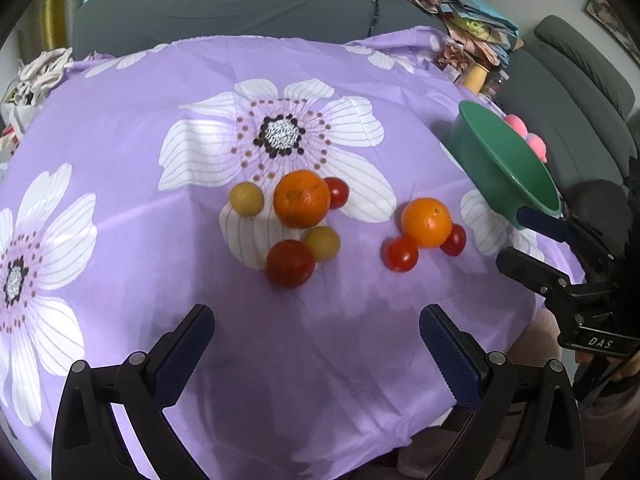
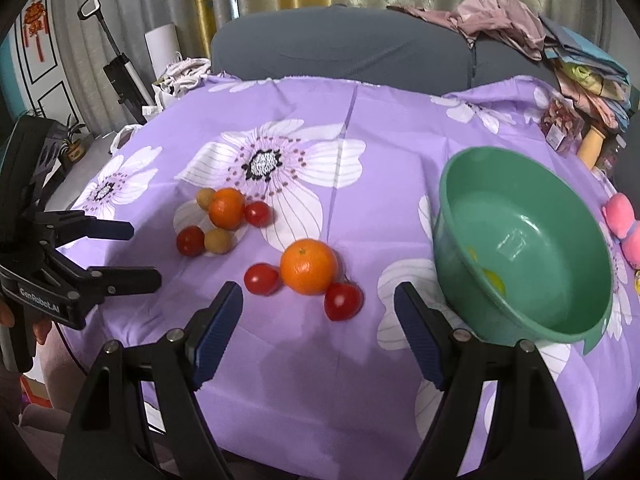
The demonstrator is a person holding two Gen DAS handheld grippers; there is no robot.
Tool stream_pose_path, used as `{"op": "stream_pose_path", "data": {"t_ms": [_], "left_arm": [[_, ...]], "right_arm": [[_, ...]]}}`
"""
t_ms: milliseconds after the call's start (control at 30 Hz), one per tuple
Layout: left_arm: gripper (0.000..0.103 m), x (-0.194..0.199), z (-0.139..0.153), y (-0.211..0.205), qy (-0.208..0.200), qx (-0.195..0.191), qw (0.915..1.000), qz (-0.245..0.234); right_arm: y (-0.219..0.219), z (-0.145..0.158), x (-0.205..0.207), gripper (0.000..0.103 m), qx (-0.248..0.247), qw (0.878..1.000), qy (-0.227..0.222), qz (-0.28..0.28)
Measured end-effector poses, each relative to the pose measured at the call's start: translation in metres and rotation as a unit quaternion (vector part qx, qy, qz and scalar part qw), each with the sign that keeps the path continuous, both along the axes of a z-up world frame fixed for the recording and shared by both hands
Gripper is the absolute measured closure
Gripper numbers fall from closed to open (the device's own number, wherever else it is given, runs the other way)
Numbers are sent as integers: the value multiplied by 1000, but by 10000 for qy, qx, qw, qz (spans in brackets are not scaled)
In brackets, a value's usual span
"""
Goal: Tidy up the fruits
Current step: 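Move both grippers toward the red tomato beside the orange, then close both grippers on the red tomato and lift it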
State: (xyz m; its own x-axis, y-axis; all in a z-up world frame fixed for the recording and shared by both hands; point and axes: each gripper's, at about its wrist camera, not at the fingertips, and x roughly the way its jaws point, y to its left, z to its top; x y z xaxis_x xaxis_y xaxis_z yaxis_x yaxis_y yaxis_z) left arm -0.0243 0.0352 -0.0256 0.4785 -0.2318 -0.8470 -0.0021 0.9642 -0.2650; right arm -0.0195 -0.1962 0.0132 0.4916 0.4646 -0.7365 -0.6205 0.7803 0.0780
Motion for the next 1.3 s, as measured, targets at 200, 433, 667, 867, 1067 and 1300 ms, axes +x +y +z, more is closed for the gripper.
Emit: {"op": "stream_pose_path", "data": {"t_ms": [200,433,667,867,1067,1300], "left_arm": [[1,-4,-2,-1,-37,-56,9999,-142],[1,-4,3,-19,-219,102,9985,-483],[1,7,4,-40,-356,199,9959,-803],[1,17,-2,-57,-369,330,9932,-1057],[1,30,-11,-64,-263,378,9920,-1176],[3,44,-16,-71,-192,434,9908,-1264]], "right_arm": [[6,-9,0,25,-83,9998,160,103],[4,-21,4,25,-112,9993,349,48],[2,-29,9,25,-120,9990,430,53],[3,-36,12,36,-109,9988,469,133],[4,-43,20,50,-98,9986,522,85],[5,-49,30,55,-106,9985,534,86]]}}
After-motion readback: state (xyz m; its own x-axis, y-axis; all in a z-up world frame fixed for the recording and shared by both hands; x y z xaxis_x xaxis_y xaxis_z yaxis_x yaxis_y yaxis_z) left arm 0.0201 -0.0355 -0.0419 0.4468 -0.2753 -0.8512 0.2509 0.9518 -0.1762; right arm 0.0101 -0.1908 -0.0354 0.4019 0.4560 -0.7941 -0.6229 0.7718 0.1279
